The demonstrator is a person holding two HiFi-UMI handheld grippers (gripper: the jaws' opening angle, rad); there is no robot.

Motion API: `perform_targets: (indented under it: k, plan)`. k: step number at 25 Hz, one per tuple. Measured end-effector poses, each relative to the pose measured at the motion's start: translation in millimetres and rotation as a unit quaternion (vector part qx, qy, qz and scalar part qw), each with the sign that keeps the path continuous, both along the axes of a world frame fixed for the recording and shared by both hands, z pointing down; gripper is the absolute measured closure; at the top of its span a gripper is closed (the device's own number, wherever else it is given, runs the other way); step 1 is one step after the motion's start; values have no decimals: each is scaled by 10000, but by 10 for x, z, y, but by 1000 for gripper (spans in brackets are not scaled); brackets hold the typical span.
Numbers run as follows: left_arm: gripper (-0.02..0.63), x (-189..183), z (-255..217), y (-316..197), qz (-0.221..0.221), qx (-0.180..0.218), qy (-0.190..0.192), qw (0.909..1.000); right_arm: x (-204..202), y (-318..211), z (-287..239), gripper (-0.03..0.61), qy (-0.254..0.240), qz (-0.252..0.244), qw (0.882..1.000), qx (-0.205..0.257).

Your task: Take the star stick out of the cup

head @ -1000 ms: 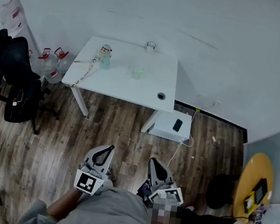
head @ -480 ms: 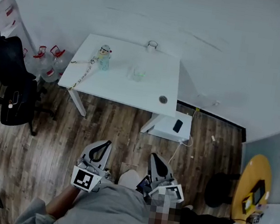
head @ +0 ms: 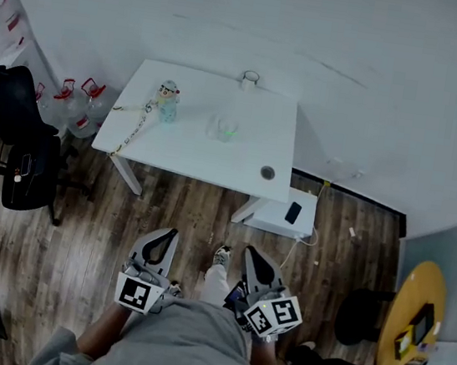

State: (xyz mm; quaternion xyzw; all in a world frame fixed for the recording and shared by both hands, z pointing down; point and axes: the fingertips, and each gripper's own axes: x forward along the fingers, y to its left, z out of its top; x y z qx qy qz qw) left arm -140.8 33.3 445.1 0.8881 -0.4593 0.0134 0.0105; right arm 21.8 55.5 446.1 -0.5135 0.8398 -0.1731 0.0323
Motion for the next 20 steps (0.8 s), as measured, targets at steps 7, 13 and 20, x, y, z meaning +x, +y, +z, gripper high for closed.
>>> perform_targets:
  k: [7,13,20]
  plan:
    - [581,175,48,-436,-151,-48,-79,9998,135,-498,60,543,-76,-230,9997,-95]
    - [581,404,22,-788,-388,-115,-175,9990,269,-929,36,543,-161,-623,9979,-119]
    - [581,691,29,-1136,-779,-98,-182,9967,454,-1373,73,543,-214,-1136,9932,-159]
